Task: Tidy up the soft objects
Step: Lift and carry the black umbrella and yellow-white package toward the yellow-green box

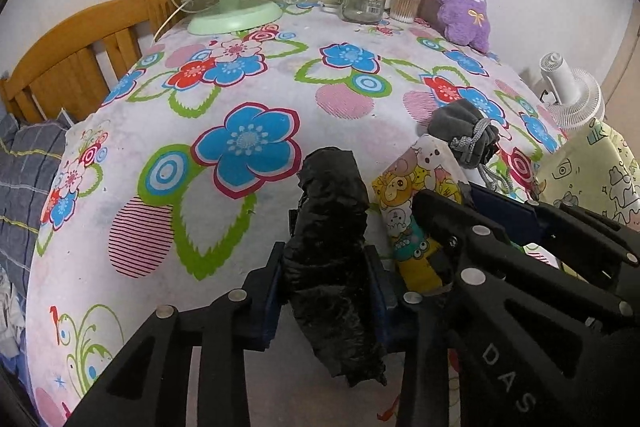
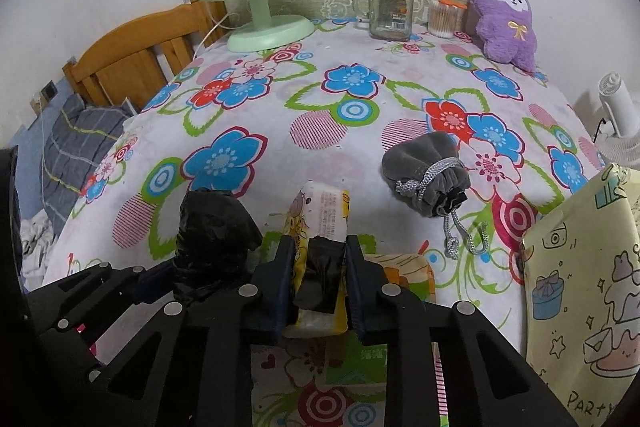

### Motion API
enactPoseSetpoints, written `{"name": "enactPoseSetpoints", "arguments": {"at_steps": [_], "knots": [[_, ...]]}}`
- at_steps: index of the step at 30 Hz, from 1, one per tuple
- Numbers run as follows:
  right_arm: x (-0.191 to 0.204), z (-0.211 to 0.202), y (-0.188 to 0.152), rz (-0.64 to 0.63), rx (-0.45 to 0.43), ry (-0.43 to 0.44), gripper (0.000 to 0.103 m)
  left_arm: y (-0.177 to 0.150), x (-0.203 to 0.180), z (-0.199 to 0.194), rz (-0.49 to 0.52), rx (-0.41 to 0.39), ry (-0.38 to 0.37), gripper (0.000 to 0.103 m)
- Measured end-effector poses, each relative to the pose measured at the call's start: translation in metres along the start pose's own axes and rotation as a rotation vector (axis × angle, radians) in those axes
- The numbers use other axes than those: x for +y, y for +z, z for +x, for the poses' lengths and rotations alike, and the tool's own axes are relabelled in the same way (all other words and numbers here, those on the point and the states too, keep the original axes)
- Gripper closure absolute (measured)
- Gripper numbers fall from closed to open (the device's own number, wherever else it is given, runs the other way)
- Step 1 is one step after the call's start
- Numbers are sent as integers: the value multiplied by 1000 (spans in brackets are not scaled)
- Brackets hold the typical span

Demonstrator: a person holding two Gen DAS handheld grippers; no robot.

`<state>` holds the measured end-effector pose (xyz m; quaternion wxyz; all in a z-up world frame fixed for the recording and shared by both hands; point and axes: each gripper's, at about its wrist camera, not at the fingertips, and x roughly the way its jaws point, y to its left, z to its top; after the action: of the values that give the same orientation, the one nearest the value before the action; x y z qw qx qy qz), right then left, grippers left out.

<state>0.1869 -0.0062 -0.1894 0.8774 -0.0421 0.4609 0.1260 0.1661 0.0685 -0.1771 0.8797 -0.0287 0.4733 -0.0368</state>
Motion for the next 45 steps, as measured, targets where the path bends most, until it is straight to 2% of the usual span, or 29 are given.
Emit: {"name": "enactPoseSetpoints", "arguments": {"at_steps": [45], "knots": [[-17,-127,-1,6,-182,-67,77,6,-54,-109,71,-230,39,67]]}}
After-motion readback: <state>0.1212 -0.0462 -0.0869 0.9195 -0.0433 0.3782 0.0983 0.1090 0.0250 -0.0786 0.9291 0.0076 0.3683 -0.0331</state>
